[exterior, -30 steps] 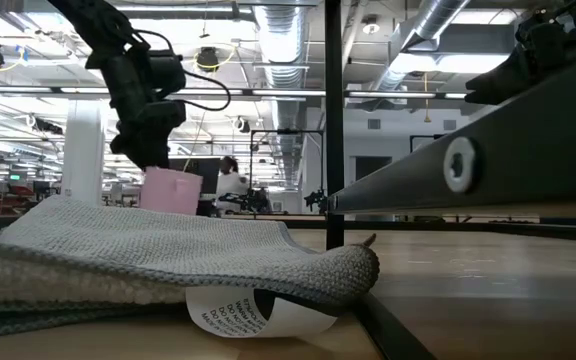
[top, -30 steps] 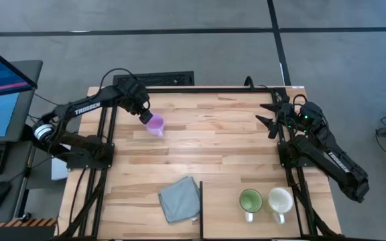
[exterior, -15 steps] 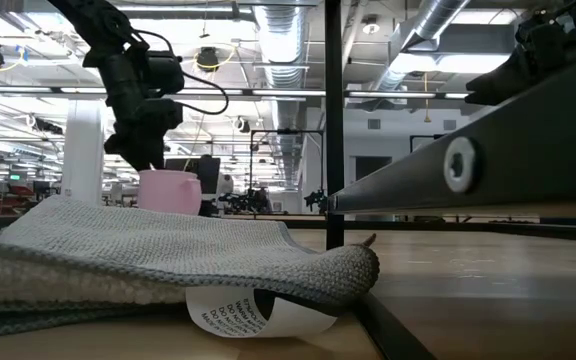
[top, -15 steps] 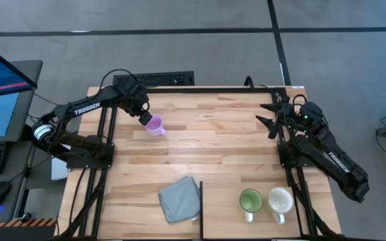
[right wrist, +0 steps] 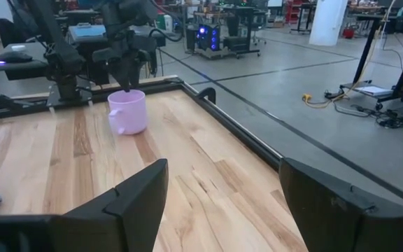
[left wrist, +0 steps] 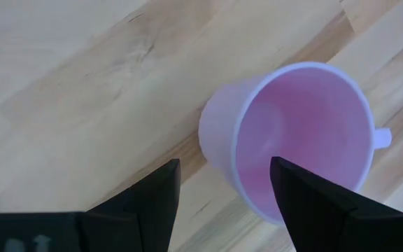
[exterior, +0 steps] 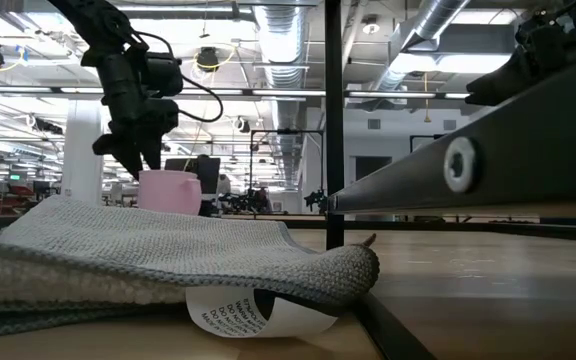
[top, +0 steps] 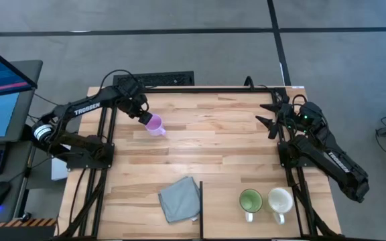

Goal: Stack small to large cups/mugs on shelf
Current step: Put the pink mug on the shelf

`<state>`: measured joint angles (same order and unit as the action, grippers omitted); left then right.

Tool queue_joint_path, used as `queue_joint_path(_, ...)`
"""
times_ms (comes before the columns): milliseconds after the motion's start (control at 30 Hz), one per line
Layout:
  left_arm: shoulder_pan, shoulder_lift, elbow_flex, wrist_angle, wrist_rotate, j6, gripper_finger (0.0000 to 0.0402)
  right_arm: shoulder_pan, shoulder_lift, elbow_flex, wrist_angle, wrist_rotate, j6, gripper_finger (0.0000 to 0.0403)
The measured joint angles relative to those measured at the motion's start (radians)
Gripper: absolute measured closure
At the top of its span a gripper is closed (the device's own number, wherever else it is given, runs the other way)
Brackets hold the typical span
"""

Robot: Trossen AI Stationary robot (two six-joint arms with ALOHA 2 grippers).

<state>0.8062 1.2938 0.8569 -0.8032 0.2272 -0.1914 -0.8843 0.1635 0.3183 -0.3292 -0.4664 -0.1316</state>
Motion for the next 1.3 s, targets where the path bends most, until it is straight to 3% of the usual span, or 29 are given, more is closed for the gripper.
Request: queue_joint_path(1300,-0.030,0.000,0.000,0.008,-0.031,-0.038,0.0188,0.000,0.000,0.000,-0.001,0.000,0.000,0.0106)
